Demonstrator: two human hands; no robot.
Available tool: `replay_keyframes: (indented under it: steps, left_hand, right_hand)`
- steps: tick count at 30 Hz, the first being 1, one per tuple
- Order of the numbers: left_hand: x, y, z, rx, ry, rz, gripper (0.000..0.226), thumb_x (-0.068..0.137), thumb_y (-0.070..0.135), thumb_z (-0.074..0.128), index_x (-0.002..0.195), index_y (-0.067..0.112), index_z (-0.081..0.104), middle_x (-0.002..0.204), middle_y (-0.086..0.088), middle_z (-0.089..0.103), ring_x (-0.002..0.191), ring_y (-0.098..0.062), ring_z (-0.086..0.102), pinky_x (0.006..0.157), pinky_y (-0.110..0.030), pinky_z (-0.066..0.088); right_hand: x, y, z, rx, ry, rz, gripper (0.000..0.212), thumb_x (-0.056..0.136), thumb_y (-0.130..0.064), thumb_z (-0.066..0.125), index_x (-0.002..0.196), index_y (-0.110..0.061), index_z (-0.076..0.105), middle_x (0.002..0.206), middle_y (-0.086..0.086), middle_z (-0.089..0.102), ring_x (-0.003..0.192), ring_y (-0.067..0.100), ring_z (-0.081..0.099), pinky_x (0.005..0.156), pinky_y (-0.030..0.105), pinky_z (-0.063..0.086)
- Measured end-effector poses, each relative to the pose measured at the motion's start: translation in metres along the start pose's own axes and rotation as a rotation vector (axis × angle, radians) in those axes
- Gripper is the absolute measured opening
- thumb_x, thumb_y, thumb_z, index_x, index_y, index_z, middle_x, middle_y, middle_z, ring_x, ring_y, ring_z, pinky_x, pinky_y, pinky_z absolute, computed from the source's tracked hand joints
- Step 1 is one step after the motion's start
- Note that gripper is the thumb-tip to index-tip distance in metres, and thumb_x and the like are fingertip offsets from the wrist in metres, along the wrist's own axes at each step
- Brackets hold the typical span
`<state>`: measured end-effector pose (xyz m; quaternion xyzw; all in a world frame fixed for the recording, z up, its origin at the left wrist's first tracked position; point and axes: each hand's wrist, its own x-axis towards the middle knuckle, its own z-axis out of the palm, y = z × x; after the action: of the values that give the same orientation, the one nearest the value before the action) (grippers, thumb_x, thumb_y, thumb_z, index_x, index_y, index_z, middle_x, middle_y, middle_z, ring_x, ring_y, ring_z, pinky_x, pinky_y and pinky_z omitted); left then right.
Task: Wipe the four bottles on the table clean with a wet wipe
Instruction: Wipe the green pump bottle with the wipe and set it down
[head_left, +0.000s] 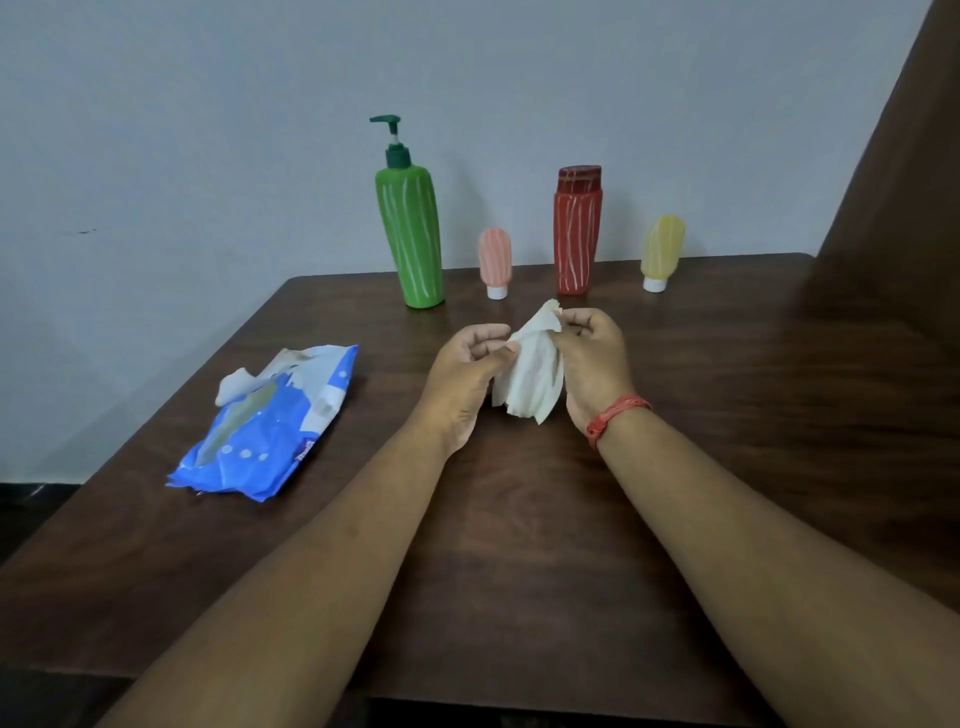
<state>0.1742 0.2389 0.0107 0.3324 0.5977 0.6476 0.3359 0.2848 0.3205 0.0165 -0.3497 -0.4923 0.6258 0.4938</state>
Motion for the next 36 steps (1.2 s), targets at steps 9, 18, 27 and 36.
replay_keyframes:
  steps: [9,18,27,36]
  left_hand:
    - [0.021,-0.002,-0.004,-0.355,0.188,-0.049,0.026,0.097,0.003,0.059,0.119,0.017,0.061,0.106,-0.004,0.069,0.09,-0.016,0.068,0.076,-0.036,0.057]
    - [0.025,-0.004,-0.007,-0.357,0.222,-0.019,0.028,0.098,0.005,0.058,0.113,0.028,0.062,0.115,-0.009,0.066,0.103,-0.023,0.066,0.098,-0.052,0.054]
    - [0.02,0.0,-0.011,-0.156,0.092,0.039,0.027,0.092,-0.003,0.065,0.099,0.021,0.076,0.111,-0.001,0.075,0.111,-0.024,0.068,0.099,-0.053,0.054]
    - [0.023,0.013,-0.016,-0.355,0.116,-0.134,0.037,0.094,-0.008,0.058,0.129,0.002,0.063,0.124,-0.011,0.069,0.108,-0.023,0.07,0.089,-0.039,0.06]
  right_hand:
    - [0.008,0.007,0.0,0.138,-0.265,0.134,0.048,0.09,0.01,0.061,0.132,-0.01,0.048,0.119,0.015,0.063,0.104,0.023,0.068,0.083,0.038,0.059]
    - [0.015,0.014,-0.002,0.037,-0.155,-0.081,0.046,0.085,0.014,0.063,0.112,-0.024,0.065,0.116,0.004,0.065,0.102,0.012,0.064,0.093,0.035,0.055]
    - [0.013,0.003,-0.008,-0.138,-0.242,-0.282,0.042,0.087,0.014,0.062,0.117,-0.016,0.061,0.12,0.003,0.066,0.112,0.009,0.064,0.092,0.023,0.052]
    - [0.015,0.005,-0.007,-0.159,-0.211,-0.176,0.038,0.091,0.007,0.061,0.115,-0.022,0.063,0.118,-0.004,0.07,0.109,0.01,0.067,0.097,0.037,0.055]
